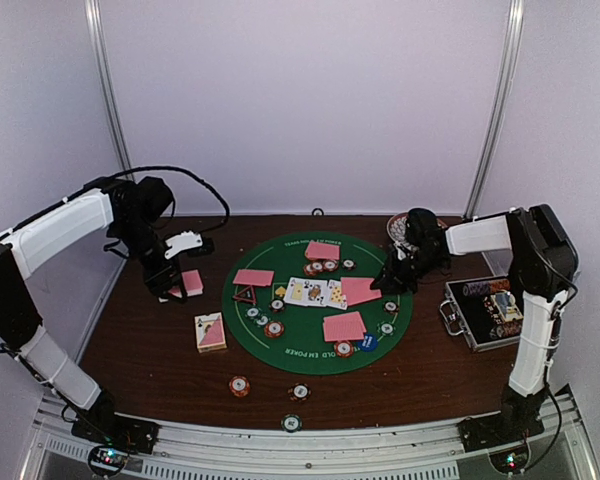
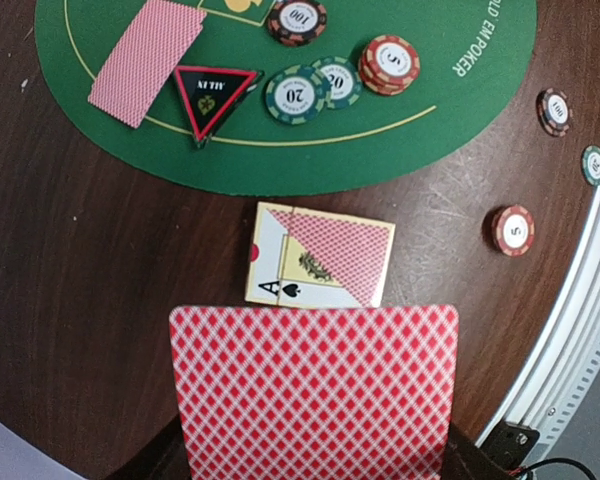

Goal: Distribute texas hold em gaming equipment

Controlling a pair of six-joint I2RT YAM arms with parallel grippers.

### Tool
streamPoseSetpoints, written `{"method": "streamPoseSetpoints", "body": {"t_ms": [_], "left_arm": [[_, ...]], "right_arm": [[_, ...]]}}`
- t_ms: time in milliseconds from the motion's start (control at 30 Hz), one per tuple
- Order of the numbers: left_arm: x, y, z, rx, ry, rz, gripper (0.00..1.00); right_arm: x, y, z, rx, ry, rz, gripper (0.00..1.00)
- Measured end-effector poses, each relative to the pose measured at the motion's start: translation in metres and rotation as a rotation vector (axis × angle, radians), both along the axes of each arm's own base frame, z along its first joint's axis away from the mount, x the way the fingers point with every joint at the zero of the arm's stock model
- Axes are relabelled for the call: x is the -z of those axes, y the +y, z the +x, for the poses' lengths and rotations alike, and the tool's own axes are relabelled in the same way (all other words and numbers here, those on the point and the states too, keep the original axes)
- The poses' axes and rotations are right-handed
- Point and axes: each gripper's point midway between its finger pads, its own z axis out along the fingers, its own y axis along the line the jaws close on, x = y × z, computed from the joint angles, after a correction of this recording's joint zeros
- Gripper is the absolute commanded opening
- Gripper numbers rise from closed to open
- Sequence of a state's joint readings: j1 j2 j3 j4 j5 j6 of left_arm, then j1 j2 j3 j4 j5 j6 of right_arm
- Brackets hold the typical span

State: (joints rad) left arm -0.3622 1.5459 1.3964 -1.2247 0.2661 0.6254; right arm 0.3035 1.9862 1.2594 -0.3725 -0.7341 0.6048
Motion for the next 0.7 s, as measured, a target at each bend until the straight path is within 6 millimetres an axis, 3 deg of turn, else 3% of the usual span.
{"method": "streamPoseSetpoints", "body": {"t_ms": [233, 467, 700], "left_arm": [[0.030, 0.032, -0.002, -0.065, 0.049, 0.030, 0.00], [0.058, 0.057, -0.007, -0.106, 0.076, 0.066, 0.00], [0.085, 0.077, -0.005, -0.131, 0.059, 0.102, 0.00]], "right_arm": [[0.003, -0.001, 0.001, -0.017, -0.004, -0.046, 0.33], [0.003, -0.014, 0.003, -0.017, -0.013, -0.151, 0.46], [-0.024, -0.023, 0.008, -0.007, -0.075, -0.209, 0.47]]}}
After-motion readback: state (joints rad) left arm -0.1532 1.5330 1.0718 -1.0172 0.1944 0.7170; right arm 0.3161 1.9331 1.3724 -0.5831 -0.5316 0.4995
